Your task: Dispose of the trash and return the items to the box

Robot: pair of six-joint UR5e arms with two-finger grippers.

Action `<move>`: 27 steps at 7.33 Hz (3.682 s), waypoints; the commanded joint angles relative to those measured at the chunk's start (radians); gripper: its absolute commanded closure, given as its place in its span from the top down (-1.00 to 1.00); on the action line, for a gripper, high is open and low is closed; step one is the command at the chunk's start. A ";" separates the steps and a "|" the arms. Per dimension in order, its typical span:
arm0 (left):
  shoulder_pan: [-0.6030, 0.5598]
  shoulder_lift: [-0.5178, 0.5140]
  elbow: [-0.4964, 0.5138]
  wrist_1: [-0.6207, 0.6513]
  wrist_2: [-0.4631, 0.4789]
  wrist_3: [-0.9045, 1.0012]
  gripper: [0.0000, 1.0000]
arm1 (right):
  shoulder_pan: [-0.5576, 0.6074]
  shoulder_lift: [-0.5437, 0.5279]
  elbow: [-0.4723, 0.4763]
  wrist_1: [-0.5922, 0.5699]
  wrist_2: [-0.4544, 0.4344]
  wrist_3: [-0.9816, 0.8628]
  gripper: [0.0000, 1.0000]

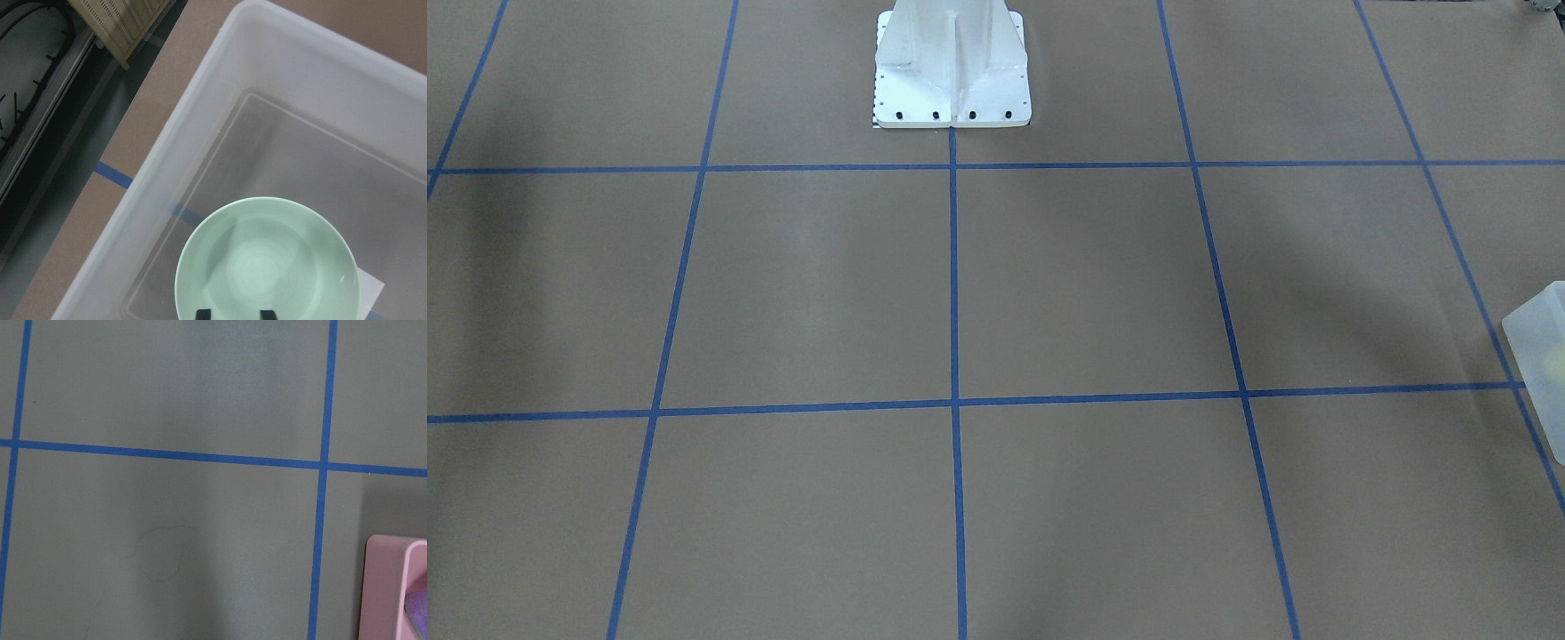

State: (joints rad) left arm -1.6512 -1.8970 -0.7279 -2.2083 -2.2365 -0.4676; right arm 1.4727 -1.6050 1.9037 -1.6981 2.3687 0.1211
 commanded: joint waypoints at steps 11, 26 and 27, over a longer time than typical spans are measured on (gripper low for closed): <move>0.301 0.386 -1.249 0.527 -0.070 0.024 0.94 | -0.045 -0.026 0.052 0.000 -0.005 0.035 1.00; 0.287 0.546 -1.332 0.584 -0.126 0.268 0.96 | -0.074 -0.058 0.060 -0.002 0.029 0.026 1.00; 0.287 0.546 -1.329 0.581 -0.118 0.270 0.96 | -0.081 -0.056 0.061 -0.002 0.033 0.028 1.00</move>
State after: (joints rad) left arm -1.3654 -1.3524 -2.0579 -1.6254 -2.3623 -0.1971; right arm 1.3971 -1.6560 1.9649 -1.7000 2.3952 0.1513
